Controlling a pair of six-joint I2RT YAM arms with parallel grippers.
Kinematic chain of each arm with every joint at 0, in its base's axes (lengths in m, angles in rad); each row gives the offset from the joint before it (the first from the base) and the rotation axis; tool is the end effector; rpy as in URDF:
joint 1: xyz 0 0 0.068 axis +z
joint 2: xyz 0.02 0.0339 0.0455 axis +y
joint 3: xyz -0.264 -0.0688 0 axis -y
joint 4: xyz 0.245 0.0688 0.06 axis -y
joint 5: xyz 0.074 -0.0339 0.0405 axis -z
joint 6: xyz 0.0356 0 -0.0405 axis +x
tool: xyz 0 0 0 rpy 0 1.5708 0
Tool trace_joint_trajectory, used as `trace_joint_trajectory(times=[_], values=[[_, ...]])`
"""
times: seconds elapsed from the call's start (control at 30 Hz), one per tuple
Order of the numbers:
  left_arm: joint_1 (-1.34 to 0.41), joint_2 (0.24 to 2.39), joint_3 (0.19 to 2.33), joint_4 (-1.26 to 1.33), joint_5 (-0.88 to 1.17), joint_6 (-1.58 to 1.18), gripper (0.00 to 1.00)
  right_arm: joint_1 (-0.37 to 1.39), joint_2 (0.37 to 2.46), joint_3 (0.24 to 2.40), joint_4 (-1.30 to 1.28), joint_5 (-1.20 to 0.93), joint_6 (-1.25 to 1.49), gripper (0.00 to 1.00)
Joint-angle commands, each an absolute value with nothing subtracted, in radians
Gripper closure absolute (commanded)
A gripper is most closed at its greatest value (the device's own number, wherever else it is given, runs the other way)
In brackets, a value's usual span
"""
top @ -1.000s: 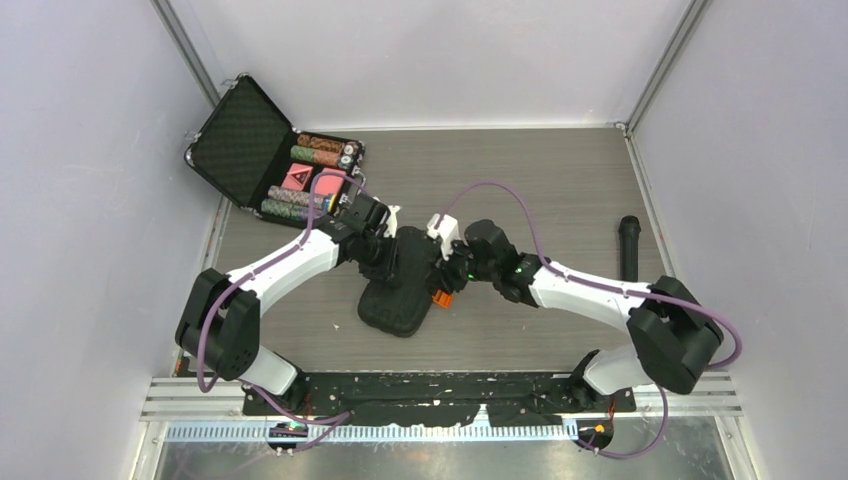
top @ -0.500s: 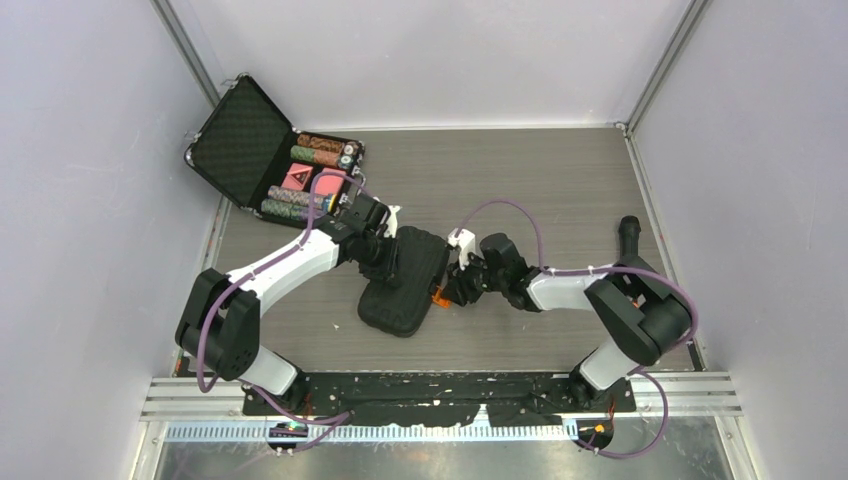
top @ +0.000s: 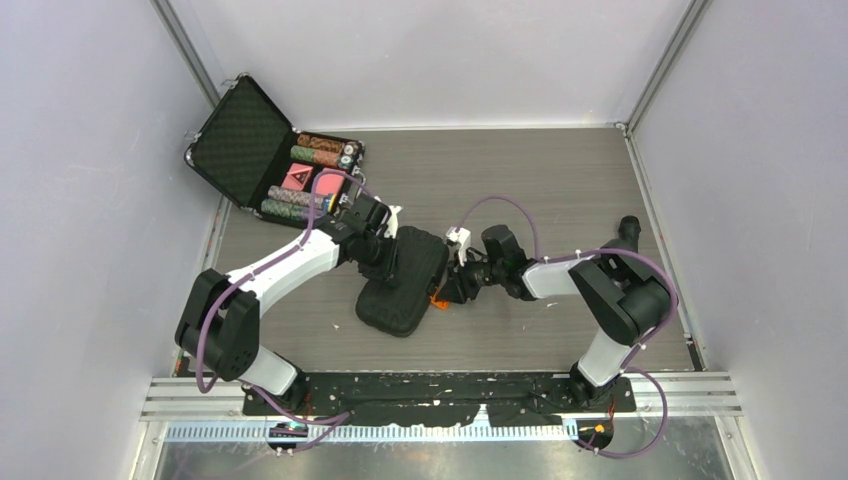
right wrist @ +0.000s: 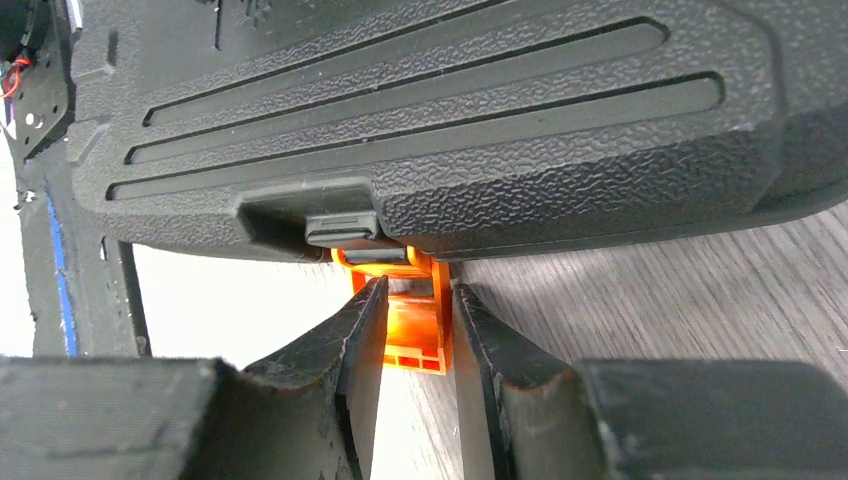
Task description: Pack the tool kit
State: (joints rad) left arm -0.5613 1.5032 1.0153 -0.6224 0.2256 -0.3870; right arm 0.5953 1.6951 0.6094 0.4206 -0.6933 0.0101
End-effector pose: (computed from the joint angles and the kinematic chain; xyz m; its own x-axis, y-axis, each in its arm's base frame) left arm 0.2455 -0.1638 0.2177 -0.9299 0.1501 -0.3359 0.2721 0.8951 -0.3533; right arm 0.2355 0.1870 0.1241 -0.5195 -0.3425 -0.7828 -0.8425 0.3583 0.4023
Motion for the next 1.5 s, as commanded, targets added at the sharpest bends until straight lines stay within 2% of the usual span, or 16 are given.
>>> trace_joint_trajectory(times=[0.0, 0.17, 0.43, 1.0, 1.23, 1.47], values=[[-0.554, 1.532, 1.004, -0.678, 0.101, -0.339, 0.8, 0.604, 1.677, 0.636, 0.353, -0.848, 0.021, 0.65], [-0.553, 1.536, 1.006, -0.677, 0.108, -0.341, 0.8, 0.604, 1.627, 0.659, 0.334, -0.901, 0.087, 0.64], [-0.554, 1.531, 1.009, -0.675, 0.112, -0.345, 0.8, 0.605, 1.616, 0.799, 0.142, -0.87, 0.197, 0.6], [-0.557, 1.529, 1.015, -0.664, 0.136, -0.365, 0.81, 0.61, 1.63, 0.798, 0.301, -0.83, 0.574, 0.53], [-0.575, 1.474, 1.007, -0.627, 0.154, -0.416, 0.8, 0.64, 1.589, 0.743, 0.382, -0.664, 0.699, 0.55], [-0.631, 1.307, 0.987, -0.581, 0.067, -0.449, 0.69, 0.641, 1.615, 0.7, 0.445, -0.599, 0.739, 0.56]])
